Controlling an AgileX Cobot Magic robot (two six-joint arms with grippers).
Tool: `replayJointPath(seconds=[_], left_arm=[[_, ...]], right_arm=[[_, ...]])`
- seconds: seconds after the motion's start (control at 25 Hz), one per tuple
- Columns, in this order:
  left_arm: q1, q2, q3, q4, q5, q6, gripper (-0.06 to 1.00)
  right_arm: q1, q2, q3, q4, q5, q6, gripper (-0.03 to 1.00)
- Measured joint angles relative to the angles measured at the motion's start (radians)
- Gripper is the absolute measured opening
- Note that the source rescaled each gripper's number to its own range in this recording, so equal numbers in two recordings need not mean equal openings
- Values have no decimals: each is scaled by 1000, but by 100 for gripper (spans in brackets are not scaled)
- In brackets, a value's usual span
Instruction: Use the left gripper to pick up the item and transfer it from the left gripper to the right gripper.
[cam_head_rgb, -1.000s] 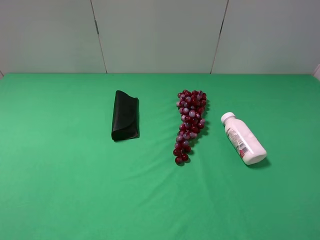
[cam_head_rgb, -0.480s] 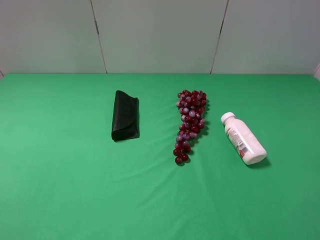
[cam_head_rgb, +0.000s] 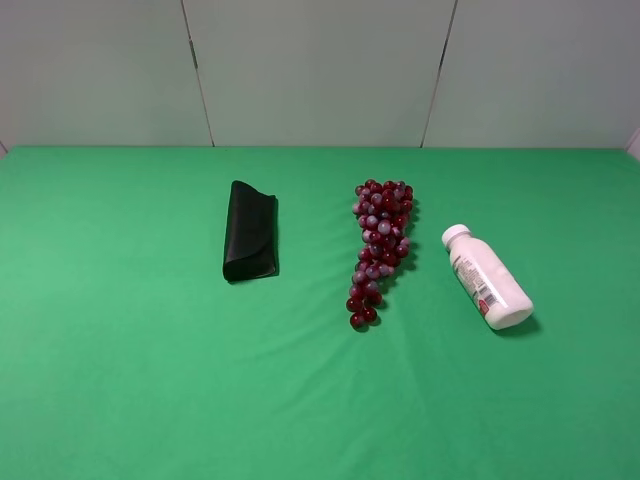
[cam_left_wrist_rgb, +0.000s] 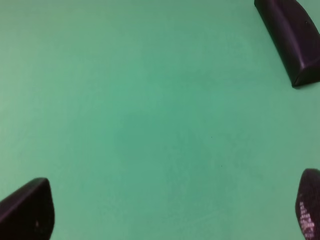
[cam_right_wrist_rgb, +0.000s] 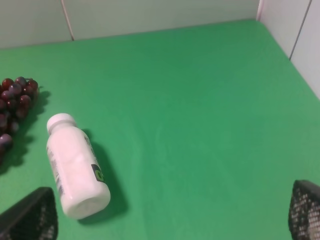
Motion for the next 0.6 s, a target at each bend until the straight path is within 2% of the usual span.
replayJointPath(seconds=[0.6], left_arm=[[0, 0, 0, -1, 0, 0, 93]], right_arm=[[0, 0, 0, 0, -2, 0, 100]])
